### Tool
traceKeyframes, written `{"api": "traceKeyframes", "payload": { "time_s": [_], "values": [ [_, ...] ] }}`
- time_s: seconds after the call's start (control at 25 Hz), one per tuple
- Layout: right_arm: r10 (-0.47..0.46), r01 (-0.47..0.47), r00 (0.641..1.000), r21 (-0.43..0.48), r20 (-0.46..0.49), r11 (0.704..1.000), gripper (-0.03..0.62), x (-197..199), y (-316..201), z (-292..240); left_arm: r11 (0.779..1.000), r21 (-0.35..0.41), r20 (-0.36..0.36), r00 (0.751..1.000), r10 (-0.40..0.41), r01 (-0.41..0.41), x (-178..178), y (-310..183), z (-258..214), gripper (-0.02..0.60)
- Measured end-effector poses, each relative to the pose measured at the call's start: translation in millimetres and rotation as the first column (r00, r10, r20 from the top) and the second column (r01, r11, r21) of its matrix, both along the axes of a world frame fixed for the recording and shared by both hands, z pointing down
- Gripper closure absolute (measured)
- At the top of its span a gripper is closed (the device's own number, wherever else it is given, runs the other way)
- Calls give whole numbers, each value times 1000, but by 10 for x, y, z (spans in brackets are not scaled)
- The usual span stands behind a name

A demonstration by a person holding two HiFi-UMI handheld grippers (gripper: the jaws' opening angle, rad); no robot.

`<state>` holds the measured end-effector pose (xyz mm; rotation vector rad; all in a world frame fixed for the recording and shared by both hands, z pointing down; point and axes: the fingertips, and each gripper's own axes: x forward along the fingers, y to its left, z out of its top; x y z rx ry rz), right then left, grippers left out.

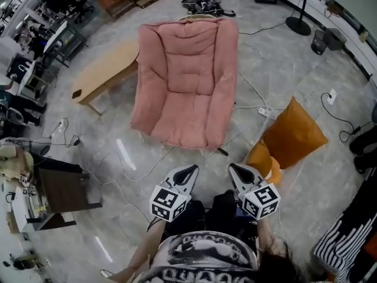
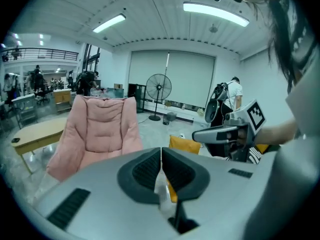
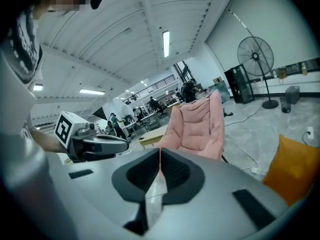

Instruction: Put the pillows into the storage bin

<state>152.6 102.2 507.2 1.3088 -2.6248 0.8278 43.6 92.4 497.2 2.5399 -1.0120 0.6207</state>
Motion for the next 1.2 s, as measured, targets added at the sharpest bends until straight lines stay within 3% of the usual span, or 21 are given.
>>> {"api": "traceKeyframes", "payload": {
  "time_s": [0.24,0.44,0.72,1.2],
  "values": [
    [-97,97,995,-1,-15,995,595,-610,-111,6,993,-7,-7,993,-116,116,-750,104,-16,565],
    [-123,124,991,15,-51,992,597,-1178,-108,-43,988,-4,-13,988,-154,154,-1387,207,6,565],
    [-120,123,988,22,-92,992,597,-1728,-80,-123,994,5,-52,992,-113,113,-1907,273,43,565],
    [-13,17,989,25,-149,1000,597,-1990,-50,-194,999,24,-89,996,-28,30,-2400,388,88,565]
  ]
}}
